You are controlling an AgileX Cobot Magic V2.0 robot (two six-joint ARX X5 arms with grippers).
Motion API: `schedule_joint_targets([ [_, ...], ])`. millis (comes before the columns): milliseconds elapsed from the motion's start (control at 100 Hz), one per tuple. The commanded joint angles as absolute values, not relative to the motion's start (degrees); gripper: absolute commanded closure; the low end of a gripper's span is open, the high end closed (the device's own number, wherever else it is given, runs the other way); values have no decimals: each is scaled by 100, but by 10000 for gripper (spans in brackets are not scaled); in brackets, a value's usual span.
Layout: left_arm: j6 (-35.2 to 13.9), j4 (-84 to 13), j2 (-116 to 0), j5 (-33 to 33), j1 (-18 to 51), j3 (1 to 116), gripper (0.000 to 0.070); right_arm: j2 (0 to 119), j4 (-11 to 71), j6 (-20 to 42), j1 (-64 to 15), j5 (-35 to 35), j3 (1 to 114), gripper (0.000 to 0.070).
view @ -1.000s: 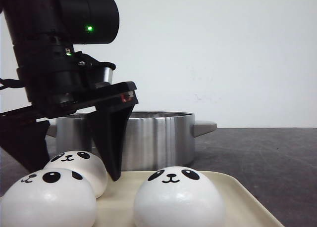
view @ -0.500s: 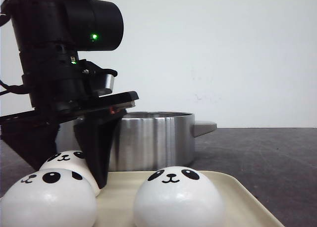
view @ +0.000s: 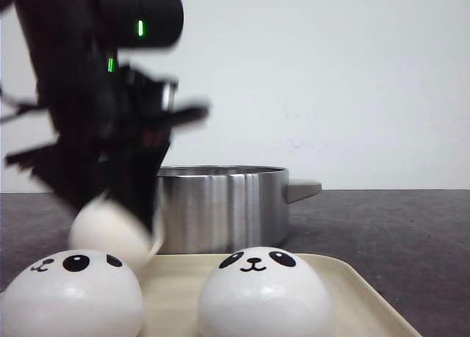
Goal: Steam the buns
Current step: 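Close the left gripper on the bun and lift it, then lower the bun into the steamer pot and open the left gripper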
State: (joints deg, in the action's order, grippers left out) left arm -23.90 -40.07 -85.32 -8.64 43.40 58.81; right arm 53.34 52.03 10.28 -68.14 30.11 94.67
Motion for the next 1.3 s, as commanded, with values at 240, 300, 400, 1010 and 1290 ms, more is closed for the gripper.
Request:
schedule_joint_targets([
  [240,-2241,-3850,-7640,-548,4644,6578,700,5384,5151,1002,-6882,3070,9553,697],
  [300,-1962,-3817,-7706,-305,4523,6807,700,5387,5151,1002,-6882,3070,9553,697],
  [400,-1559,-3933,-8038,-250,4204,7279,699,5389,5151,1004,-6882,3068,9553,697],
  [1010,-1203,-4508,-11050,202,2917,9242,698,5389,5529,1208,-6882,3148,9553,697],
  [1290,-1210,-4508,-11493,200,2808,9242,488,5387,5857,1437,-6882,3205,9553,697],
])
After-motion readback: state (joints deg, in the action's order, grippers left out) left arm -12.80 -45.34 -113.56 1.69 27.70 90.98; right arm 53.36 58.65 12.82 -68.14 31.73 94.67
